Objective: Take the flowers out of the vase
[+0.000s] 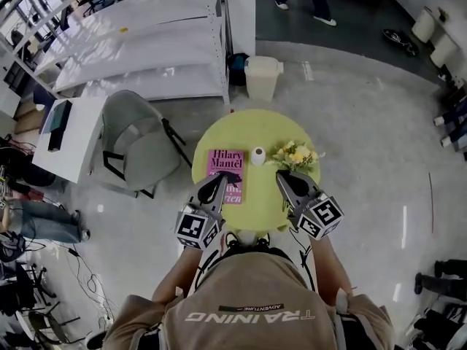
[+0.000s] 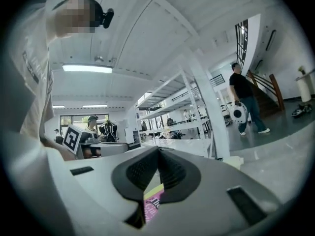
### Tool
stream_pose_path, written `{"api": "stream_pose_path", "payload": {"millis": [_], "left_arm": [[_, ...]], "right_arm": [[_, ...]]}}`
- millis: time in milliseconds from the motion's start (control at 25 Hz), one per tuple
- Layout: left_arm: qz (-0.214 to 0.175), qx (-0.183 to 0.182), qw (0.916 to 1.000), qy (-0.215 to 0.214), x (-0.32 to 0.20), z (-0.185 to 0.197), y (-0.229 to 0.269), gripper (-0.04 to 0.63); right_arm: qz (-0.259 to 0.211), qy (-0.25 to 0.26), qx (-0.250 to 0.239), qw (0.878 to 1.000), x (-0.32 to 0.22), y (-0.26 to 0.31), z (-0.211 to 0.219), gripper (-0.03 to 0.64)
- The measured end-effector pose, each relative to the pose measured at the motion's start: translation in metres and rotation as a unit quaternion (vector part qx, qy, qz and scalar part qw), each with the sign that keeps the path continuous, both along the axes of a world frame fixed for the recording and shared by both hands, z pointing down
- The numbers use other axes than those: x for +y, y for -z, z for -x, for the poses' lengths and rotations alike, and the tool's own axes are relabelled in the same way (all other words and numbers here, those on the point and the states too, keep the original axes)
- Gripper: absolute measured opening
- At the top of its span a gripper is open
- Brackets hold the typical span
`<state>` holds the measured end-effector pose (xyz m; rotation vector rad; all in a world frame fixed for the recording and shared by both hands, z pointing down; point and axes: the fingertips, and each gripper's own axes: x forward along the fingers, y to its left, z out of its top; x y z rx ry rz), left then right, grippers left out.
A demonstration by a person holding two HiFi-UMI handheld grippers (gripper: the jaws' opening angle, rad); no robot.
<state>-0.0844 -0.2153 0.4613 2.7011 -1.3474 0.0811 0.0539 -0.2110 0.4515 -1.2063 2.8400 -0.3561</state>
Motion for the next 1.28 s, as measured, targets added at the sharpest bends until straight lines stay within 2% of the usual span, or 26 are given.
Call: {"api": "stream_pose_path", "payload": {"millis": [320,720,880,1280], "left_arm": [[-0.020,-0.002,0.9997,0.011,0.005,0.006,0.028,0.009],[-0.044,-0.003,0.9988,0.021,0.008,0.017,0.059,0.009],[-0.042,-0.001,0.9988,0.023,0.011,0.018,0.059,0.009],[-0.036,-0.004,0.9990,0.027,0.016,0.025,0.052,0.009]], "right_arm": [[-0.038,0.026,0.014,0.999,0.007,0.038,0.016,-0.002],[-0.058,0.056,0.018,0.997,0.012,0.061,0.036,-0.002],[-0.060,0.056,0.012,0.997,0.014,0.064,0.039,-0.002],[-0.063,0.067,0.032,0.995,0.023,0.056,0.048,-0.002]]}}
